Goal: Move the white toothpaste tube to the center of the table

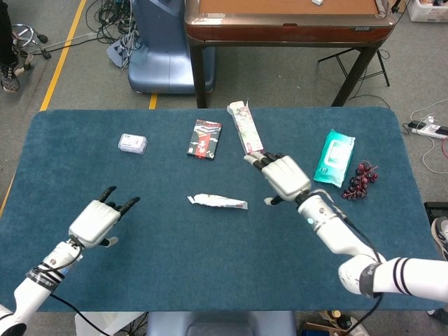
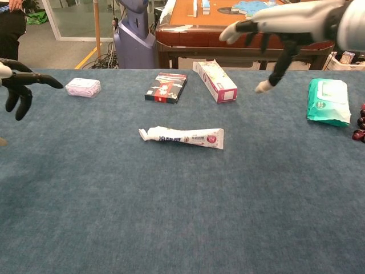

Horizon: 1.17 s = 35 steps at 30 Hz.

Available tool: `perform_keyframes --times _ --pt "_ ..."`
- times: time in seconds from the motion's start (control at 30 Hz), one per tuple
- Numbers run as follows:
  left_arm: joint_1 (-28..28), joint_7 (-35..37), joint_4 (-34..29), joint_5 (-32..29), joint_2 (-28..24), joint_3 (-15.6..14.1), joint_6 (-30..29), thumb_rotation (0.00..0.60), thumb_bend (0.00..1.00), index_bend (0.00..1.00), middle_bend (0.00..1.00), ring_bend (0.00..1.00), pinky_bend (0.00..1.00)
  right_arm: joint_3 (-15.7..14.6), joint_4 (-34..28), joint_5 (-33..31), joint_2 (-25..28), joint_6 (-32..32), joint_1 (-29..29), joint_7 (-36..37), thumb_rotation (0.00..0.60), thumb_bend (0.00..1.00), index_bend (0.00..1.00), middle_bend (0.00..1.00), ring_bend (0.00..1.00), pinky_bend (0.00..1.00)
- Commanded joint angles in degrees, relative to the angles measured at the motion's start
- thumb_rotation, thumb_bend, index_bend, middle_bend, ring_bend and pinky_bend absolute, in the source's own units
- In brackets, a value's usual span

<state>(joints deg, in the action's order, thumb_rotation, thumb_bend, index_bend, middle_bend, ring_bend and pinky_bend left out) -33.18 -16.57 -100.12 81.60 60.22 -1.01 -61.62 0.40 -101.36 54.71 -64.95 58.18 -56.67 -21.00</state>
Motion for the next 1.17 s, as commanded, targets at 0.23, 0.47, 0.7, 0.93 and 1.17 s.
perform_keyframes --times 0.23,0.47,0.7,0.93,1.17 --pt "8.3 2.46 3.11 -5.0 0.98 1.2 -9.88 0.6 0.11 0.09 0.49 0.45 0.03 -4.77 -4.52 6.16 10.89 13.39 16.21 4.95 0.6 0.1 0.01 0.19 0.17 0.27" --pt "13.44 3.11 5.62 -6.86 2.56 1.43 -15.4 0.6 0.11 0.1 0.48 0.44 0.03 -6.7 -1.39 9.76 10.18 23.7 27.71 6.79 0.6 0.13 0.11 0.27 0.23 0.27" --pt "17.75 1.7 6.45 -6.79 4.11 1.36 -20.61 0.6 0.11 0.1 0.48 0.43 0.03 -7.73 3.69 15.8 5.44 33.26 37.73 9.56 0.6 0.17 0.28 0.39 0.31 0.31" --pt "20.62 2.16 6.27 -5.76 5.23 1.33 -23.41 0.6 0.11 0.11 0.47 0.43 0.03 -7.96 5.78 19.09 2.23 37.6 44.81 11.87 0.6 0.18 0.35 0.44 0.36 0.34" --pt "22.69 1.86 5.32 -3.14 6.04 1.25 -26.03 0.6 0.11 0.11 0.47 0.43 0.03 -6.33 4.92 20.48 2.74 37.19 47.53 12.72 0.6 0.18 0.4 0.46 0.38 0.36"
